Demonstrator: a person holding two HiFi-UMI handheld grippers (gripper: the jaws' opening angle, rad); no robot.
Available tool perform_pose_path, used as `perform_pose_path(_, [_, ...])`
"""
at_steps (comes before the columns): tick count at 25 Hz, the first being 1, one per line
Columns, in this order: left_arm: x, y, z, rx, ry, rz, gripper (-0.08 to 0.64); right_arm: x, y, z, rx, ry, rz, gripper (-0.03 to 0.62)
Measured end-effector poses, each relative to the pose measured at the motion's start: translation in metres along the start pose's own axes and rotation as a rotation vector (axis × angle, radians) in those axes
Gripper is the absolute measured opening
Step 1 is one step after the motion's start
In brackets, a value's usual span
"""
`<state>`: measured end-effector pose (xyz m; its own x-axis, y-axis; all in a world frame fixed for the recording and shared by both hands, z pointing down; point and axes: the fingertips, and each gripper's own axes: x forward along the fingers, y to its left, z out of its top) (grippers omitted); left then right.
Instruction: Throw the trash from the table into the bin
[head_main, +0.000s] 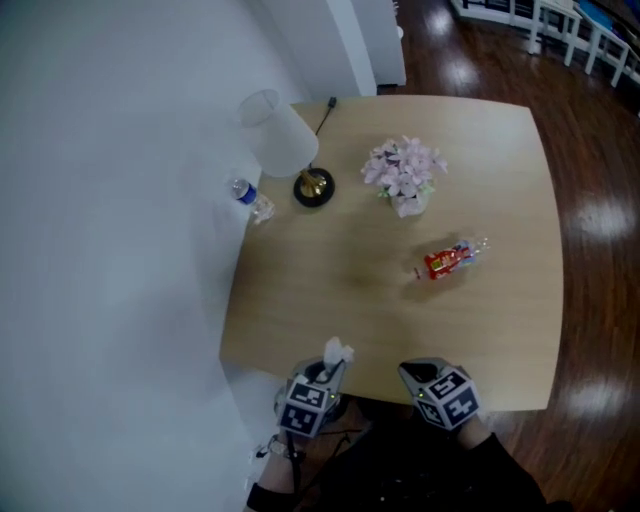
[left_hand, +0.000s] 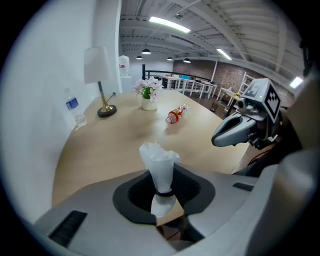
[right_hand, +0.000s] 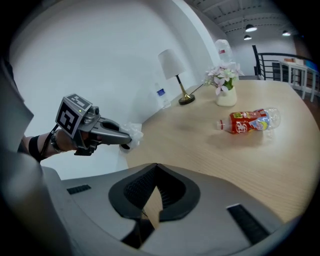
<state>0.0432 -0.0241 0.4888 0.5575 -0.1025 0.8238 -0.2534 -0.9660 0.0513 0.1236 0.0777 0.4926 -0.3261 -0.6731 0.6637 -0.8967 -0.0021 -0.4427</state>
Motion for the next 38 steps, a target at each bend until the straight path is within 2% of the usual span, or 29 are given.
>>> perform_pose_path(7, [-0.033,-0.008,-0.068,-0.125,-0.025,0.026,0.083,0.025,0.062,-0.01,-0.159,0.084,0.082,0.005])
perform_pose_path(14, [-0.055,-0.003,-0.124,-0.255,-0.056,0.065,0.081,0.059,0.119,-0.03,-0.276,0.194,0.169,0.005])
perform_pose_path(20, [-0.082,0.0,-0.214,-0.472,-0.04,0.154,0.081,0.078,0.167,-0.064,-0.4,0.326,0.267,0.005])
perform_pose_path(26, [-0.098,0.003,-0.297,-0.594,0.004,0.207,0.081,0.112,0.21,-0.091,-0.478,0.419,0.337,0.005])
perform_pose_path(28, [-0.091,0.004,-0.32,-0.636,0.009,0.219,0.081,0.122,0.224,-0.098,-0.498,0.444,0.355,0.005])
perform_pose_path(31, [-0.053,0.008,-0.362,-0.71,0.025,0.22,0.081,0.13,0.235,-0.111,-0.522,0.48,0.369,0.005])
perform_pose_path(35, [0.018,0.025,-0.419,-0.761,0.039,0.196,0.084,0.136,0.229,-0.129,-0.499,0.527,0.352,0.005])
perform_pose_path(38, [0.065,0.041,-0.464,-0.791,0.073,0.215,0.091,0.141,0.218,-0.142,-0.472,0.553,0.328,0.005])
